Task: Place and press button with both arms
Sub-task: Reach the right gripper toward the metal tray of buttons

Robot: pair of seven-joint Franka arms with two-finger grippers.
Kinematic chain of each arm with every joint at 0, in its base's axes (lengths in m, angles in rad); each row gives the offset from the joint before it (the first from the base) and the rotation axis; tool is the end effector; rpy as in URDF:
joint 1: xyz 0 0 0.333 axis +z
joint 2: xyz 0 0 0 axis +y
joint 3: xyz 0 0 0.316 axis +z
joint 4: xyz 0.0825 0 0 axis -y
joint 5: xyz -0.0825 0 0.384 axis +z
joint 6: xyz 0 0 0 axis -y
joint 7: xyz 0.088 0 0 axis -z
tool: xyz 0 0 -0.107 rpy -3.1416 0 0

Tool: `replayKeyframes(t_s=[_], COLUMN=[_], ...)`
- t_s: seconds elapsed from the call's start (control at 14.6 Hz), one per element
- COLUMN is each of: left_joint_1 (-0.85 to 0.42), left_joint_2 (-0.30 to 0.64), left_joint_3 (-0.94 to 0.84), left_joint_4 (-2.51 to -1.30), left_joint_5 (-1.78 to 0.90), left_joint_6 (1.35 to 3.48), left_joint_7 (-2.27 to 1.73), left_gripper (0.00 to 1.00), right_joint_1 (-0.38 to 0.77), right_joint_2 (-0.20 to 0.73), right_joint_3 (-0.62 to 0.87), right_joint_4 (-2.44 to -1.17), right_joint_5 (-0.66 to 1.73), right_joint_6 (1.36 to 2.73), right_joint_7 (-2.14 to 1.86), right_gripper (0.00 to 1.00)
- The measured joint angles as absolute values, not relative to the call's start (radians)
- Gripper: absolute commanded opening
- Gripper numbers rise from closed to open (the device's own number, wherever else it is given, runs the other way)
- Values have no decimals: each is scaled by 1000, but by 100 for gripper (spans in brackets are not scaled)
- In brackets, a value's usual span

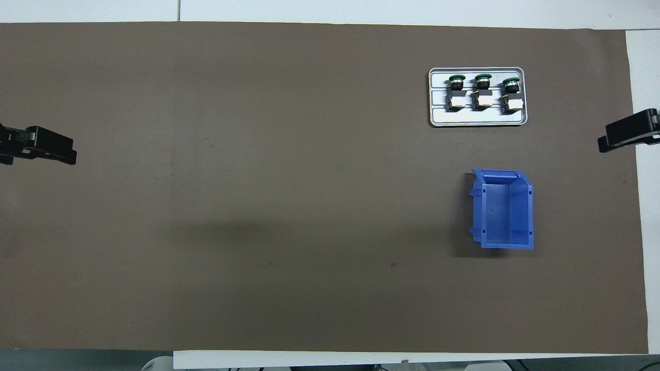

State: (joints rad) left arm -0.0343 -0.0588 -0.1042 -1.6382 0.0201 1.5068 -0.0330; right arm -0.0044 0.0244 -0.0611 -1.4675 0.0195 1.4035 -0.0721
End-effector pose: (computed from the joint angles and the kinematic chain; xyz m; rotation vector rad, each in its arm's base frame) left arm 0.5236 -0.0724 0.6193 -3.1031 0.1624 0.1094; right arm 0.5437 -0.0328 0.6451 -3.1147 -0.0139 0.1355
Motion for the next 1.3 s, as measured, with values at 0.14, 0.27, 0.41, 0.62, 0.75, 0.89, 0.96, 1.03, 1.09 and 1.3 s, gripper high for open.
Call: replayKeyframes(t_s=[0.14,0.27,0.41,0.62,0.75,0.89,0.96,1.03,1.09,1.3], left_joint_1=[-34,-34,-34,-34,-34,-34,-34,-34,-34,-34], left_joint_2=[-59,-59,-59,-60,-60,-60,-60,-60,-60,-60], left_joint_3=[-104,-104,-104,-104,-104,-104,-104,-104,-104,-104], left_joint_4=[-1638,-1638,-1638,-1638,-1638,-1638,-1638,-1638,-1638,-1638], left_joint_5=[20,20,20,20,20,20,20,20,20,20], left_joint_6=[1507,1507,1507,1507,1507,1507,1507,1507,1507,1507], left_joint_7=[-33,-33,-33,-33,-33,-33,-33,-33,-33,-33], left_gripper=[100,100,100,100,100,100,100,100,100,100], right_joint_1=[-4,-4,-4,-2,-1,2,6,16,30,50], right_joint_2=[24,24,24,21,19,16,16,17,25,105], right_joint_3=[-61,-61,-61,-60,-57,-53,-50,-46,-43,-31], right_joint_4=[-1468,-1468,-1469,-1475,-1479,-1482,-1484,-1488,-1494,-1500], right_joint_5=[20,19,20,20,20,20,21,21,21,21], right_joint_6=[1403,1403,1403,1403,1390,1381,1406,1438,1463,1561], right_joint_7=[-72,-72,-72,-72,-72,-73,-73,-73,-72,-57], right_gripper=[99,99,99,99,99,99,99,99,99,99])
